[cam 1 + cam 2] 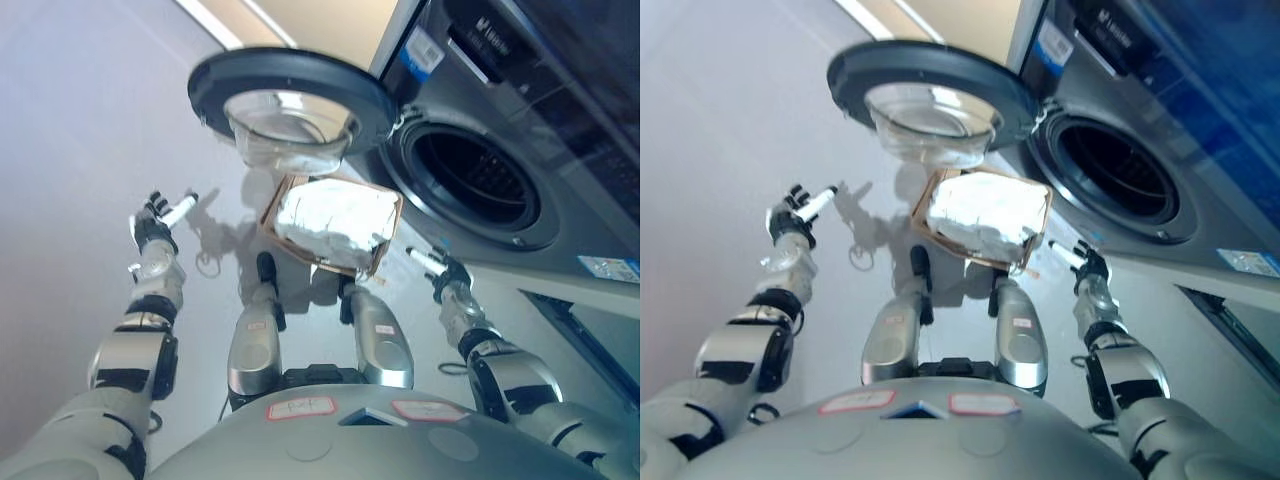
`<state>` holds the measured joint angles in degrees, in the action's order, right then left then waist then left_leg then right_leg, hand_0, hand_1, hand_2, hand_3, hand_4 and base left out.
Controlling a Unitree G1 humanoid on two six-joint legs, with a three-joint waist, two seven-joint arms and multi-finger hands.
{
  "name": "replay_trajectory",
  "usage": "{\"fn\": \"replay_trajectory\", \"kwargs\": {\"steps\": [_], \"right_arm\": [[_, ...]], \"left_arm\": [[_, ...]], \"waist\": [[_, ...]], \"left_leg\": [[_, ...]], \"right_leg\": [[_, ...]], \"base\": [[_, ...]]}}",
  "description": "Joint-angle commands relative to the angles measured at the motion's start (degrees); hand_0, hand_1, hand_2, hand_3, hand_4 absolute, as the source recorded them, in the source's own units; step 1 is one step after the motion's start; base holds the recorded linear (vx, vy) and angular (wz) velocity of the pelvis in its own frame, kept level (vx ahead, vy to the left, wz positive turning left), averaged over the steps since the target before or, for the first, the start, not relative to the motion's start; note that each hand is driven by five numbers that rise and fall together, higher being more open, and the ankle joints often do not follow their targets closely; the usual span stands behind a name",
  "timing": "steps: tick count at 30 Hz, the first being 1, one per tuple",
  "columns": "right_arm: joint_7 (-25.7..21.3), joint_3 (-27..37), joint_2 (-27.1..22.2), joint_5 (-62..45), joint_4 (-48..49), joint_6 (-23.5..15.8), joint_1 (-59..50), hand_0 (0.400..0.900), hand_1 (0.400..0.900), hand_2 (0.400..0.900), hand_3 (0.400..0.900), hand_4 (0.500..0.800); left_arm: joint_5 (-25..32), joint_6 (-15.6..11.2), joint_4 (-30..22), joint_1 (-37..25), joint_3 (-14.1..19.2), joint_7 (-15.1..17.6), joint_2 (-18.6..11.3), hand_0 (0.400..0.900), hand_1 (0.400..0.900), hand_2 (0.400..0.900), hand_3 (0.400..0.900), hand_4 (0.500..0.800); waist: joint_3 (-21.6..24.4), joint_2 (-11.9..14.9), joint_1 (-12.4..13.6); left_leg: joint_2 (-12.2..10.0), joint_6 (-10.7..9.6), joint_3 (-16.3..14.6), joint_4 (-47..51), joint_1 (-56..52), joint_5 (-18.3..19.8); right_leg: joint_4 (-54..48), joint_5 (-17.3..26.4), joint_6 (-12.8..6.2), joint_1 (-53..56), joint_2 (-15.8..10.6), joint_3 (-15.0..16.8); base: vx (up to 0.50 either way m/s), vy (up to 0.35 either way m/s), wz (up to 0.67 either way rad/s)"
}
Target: Put the clothes in the basket into the washing machine.
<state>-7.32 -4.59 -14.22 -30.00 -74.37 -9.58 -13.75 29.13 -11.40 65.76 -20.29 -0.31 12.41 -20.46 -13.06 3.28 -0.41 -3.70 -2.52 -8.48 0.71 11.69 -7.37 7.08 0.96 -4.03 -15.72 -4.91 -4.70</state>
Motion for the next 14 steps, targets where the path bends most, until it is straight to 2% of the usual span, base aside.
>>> {"fn": "replay_trajectory", "kwargs": {"steps": [1,5,14], "right_arm": [[-0.7,0.0,-0.4,3.6,-2.3,-0.8,1.6,0.900,0.900,0.900,0.900,0.800],[-0.6,-0.2,0.5,9.8,-6.7,1.6,5.1,0.900,0.900,0.900,0.900,0.800],[0.5,1.3,1.5,11.8,-8.2,2.5,9.2,0.900,0.900,0.900,0.900,0.800]], "left_arm": [[-5.0,-3.3,1.9,1.2,0.3,0.0,-0.5,0.900,0.900,0.900,0.900,0.800],[-7.3,-2.4,3.1,5.6,0.8,-1.3,1.5,0.900,0.900,0.900,0.900,0.800],[-8.9,-1.6,3.4,10.5,1.8,-2.9,3.2,0.900,0.900,0.900,0.900,0.800]], "waist": [[7.0,-0.1,-0.3],[10.6,-0.2,-0.2],[14.5,-0.6,-0.6]], "left_leg": [[2.8,-0.8,1.3,-2.1,1.6,2.9],[2.8,-0.7,0.5,1.7,-3.6,2.7],[3.3,0.1,-1.1,3.6,-10.5,4.5]], "right_leg": [[-4.6,6.5,-1.74,0.1,1.6,-0.6],[-6.2,6.3,-2.23,4.1,1.6,-0.4],[-6.4,4.9,-2.73,9.9,1.3,0.7]], "base": [[0.04,0.030,-0.05],[0.10,0.044,-0.06],[0.09,0.027,-0.12]]}}
